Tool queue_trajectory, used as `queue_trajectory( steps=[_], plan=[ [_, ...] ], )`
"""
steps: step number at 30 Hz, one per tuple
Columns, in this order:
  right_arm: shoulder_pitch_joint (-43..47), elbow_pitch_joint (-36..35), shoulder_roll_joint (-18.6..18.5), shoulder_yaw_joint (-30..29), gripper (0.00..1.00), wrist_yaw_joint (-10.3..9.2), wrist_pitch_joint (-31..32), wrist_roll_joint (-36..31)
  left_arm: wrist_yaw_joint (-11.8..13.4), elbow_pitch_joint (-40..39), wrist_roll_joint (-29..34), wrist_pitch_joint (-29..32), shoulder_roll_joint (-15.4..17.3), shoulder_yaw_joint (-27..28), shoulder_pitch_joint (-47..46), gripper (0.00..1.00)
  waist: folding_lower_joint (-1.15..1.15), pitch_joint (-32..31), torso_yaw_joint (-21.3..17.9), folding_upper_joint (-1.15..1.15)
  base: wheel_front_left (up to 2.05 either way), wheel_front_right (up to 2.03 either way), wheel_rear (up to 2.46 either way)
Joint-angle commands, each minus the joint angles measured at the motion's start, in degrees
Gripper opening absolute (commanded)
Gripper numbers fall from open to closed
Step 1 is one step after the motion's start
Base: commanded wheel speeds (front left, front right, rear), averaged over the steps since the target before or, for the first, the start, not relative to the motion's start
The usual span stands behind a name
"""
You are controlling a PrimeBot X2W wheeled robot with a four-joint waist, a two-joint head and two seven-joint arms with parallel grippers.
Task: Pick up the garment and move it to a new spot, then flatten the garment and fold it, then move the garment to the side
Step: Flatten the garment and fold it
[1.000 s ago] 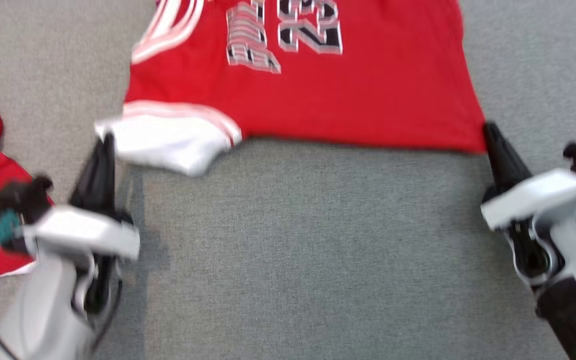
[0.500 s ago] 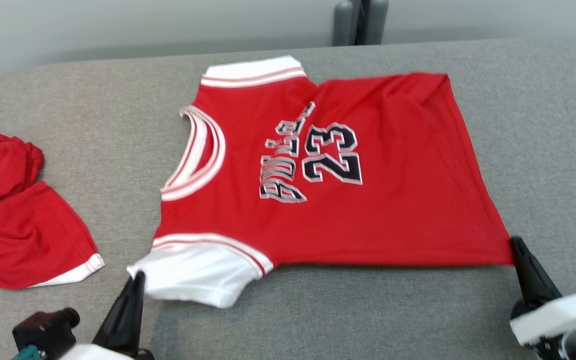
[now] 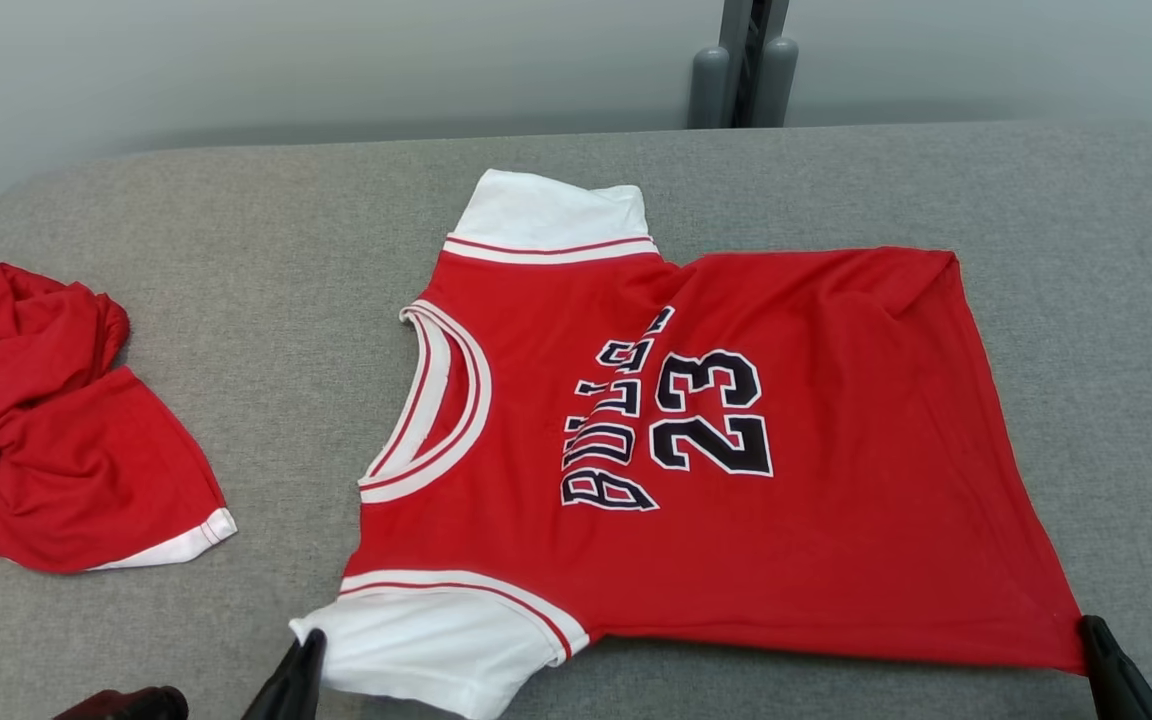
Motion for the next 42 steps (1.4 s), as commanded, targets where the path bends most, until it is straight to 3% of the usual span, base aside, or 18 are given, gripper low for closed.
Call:
queue_trajectory(
  steps=[1, 7, 16, 24, 32, 33, 34, 35, 36, 37, 42],
  plan=[
    [1.1, -2.5, 1.5, -2.2, 0.00, 0.00, 2.1, -2.1, 0.7, -1.0, 0.6, 0.2, 0.9, 0.9, -0.1, 0.00, 0.00, 0.4, -0.2, 0.00, 0.00, 0.00, 0.00],
    [0.2, -9.1, 6.4, -7.1, 0.00, 0.00, 9.6, -6.3, -0.5, -1.6, 0.8, 1.3, 3.0, 2.8, -4.8, 0.00, 0.00, 2.5, -1.1, 0.00, 0.00, 0.00, 0.00],
    [-10.0, -13.6, 9.0, -9.6, 0.00, 0.00, 17.5, -10.1, -4.8, 3.5, -0.8, 3.1, 5.4, 4.2, -16.6, 0.00, 0.00, 6.7, -3.3, 0.00, 0.00, 0.00, 0.00],
    [-20.7, -7.0, 9.1, -6.4, 0.00, 0.00, 21.3, -12.9, -10.3, 14.9, -3.4, 4.8, 3.1, 1.1, -28.3, 0.00, 0.00, 10.4, -4.4, 0.00, 0.00, 0.00, 0.00],
    [-26.2, 1.6, 7.4, -2.8, 0.00, 0.00, 17.9, -13.7, -14.7, 27.9, -5.3, 2.2, 0.3, 0.6, -35.2, 0.00, 0.00, 11.9, -5.1, 0.00, 0.00, 0.00, 0.00],
    [-27.1, 2.9, 7.7, -2.0, 0.00, 0.00, 16.2, -12.6, -15.4, 30.0, -6.2, 1.1, -0.7, 0.8, -35.8, 0.39, 0.00, 11.9, -5.3, 0.00, 0.00, 0.00, 0.00],
    [-27.3, 3.3, 7.2, -1.5, 0.10, 0.00, 15.1, -12.7, -15.8, 30.9, -6.4, 0.4, -1.0, 1.0, -36.0, 0.68, 0.00, 11.8, -5.3, 0.00, 0.00, 0.00, 0.00],
    [-27.2, 3.5, 6.9, -1.0, 0.41, 0.00, 14.1, -12.6, -15.9, 31.5, -6.4, -0.4, -1.2, 1.1, -35.9, 1.00, 0.00, 11.6, -5.4, 0.00, 0.00, 0.00, 0.00],
    [-27.1, 3.6, 6.6, -0.7, 0.82, 0.00, 13.0, -12.2, -16.1, 32.0, -6.4, -1.6, -1.5, 1.5, -35.7, 1.00, 0.00, 11.4, -5.5, 0.00, 0.00, 0.00, 0.00],
    [-26.8, 3.5, 6.1, -0.3, 1.00, 0.00, 11.6, -12.3, -15.9, 32.3, -6.2, -2.8, -1.8, 1.9, -35.4, 1.00, 0.00, 11.2, -5.5, 0.00, 0.00, 0.00, 0.00],
    [-25.2, 2.0, 3.9, 0.5, 1.00, 0.00, 4.0, -14.4, -14.3, 32.2, -3.7, -11.0, -2.8, 4.1, -33.5, 1.00, 0.00, 9.7, -5.3, 0.00, 0.00, 0.00, 0.00]
  ],
)
